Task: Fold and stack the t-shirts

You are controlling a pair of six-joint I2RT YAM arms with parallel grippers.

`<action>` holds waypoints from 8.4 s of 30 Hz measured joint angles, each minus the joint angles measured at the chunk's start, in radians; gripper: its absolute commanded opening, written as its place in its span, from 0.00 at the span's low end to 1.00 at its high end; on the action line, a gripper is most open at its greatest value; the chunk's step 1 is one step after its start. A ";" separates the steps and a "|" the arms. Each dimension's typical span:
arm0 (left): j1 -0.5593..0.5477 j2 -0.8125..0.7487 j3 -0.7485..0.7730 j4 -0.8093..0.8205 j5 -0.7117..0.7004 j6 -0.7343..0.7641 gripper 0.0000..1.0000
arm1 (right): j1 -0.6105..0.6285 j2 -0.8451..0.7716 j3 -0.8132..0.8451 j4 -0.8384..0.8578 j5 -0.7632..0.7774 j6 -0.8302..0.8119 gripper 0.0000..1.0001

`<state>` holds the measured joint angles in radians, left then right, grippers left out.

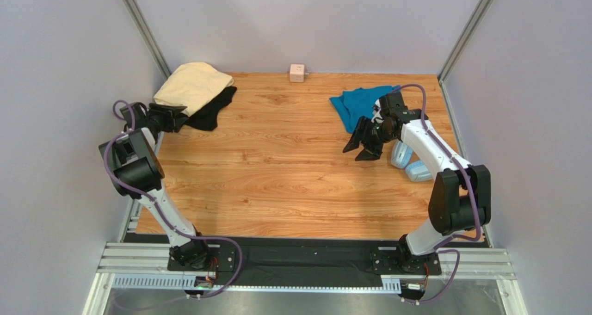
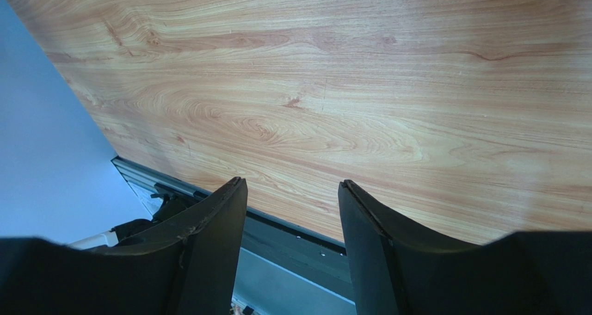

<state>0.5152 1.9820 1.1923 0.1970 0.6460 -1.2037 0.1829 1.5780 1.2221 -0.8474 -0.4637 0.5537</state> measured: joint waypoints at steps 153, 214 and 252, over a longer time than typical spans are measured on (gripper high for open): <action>-0.944 -0.883 0.114 -1.174 -0.001 0.542 0.51 | 0.143 0.640 0.616 0.059 0.007 -0.028 0.72; -0.799 -0.603 0.026 -1.204 -0.381 0.620 0.44 | 0.426 0.328 1.043 -0.067 -0.161 0.044 0.00; -0.603 -0.644 -0.083 -1.159 -0.296 0.650 0.47 | 0.406 0.438 0.665 -0.399 -0.015 -0.164 0.53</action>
<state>-0.0883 1.3384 1.1091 -0.9615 0.3500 -0.5541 0.5888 2.0155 1.8874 -1.2461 -0.4786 0.3901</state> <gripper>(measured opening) 0.465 0.526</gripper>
